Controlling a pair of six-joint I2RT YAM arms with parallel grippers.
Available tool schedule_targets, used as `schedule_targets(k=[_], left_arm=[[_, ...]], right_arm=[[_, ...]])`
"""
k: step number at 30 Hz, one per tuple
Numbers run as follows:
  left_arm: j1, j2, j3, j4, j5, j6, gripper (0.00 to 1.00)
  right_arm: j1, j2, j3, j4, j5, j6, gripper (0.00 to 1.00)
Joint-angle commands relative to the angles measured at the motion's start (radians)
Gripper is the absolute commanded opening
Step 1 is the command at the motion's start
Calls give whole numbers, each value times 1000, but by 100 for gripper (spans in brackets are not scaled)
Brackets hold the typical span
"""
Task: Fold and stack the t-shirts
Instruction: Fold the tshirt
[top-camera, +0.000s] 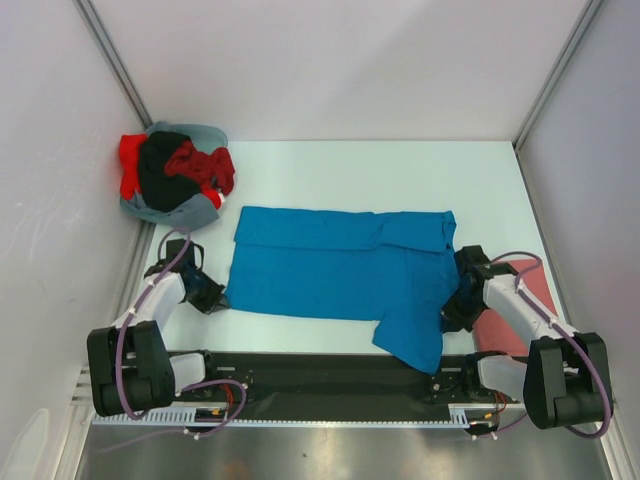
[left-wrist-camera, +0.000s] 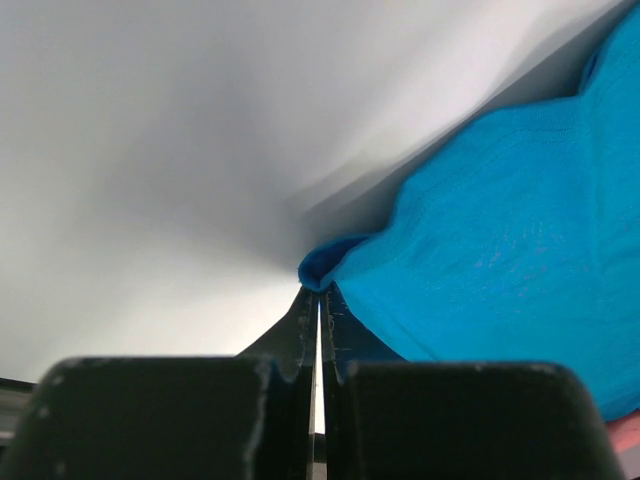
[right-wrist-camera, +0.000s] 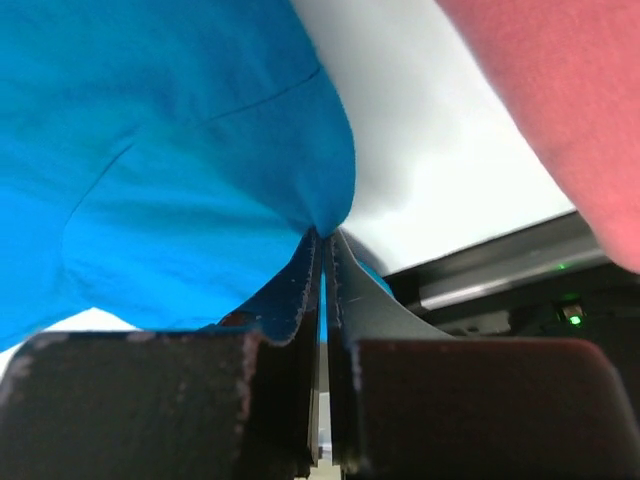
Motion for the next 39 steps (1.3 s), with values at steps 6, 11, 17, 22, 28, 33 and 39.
schedule_targets(k=[6, 11, 17, 22, 28, 33, 39], left_arm=[[5, -52, -13, -32, -28, -21, 0], [5, -59, -3, -58, -39, -9, 0], [5, -43, 28, -90, -39, 2, 0], [6, -20, 75, -102, -7, 25, 0], [-7, 41, 180, -102, 1, 25, 0], [-53, 116, 264, -76, 45, 55, 0], [-64, 153, 336, -87, 76, 61, 0]], right_arm=[[-26, -56, 127, -166, 27, -71, 0], [-106, -61, 165, -194, -16, -139, 0], [-163, -17, 191, -185, -37, -180, 0], [-171, 43, 244, -147, -68, -226, 0], [-178, 153, 328, -82, -113, -301, 0], [-204, 241, 415, -54, -125, -344, 0], [-214, 367, 536, -42, -157, -377, 0]])
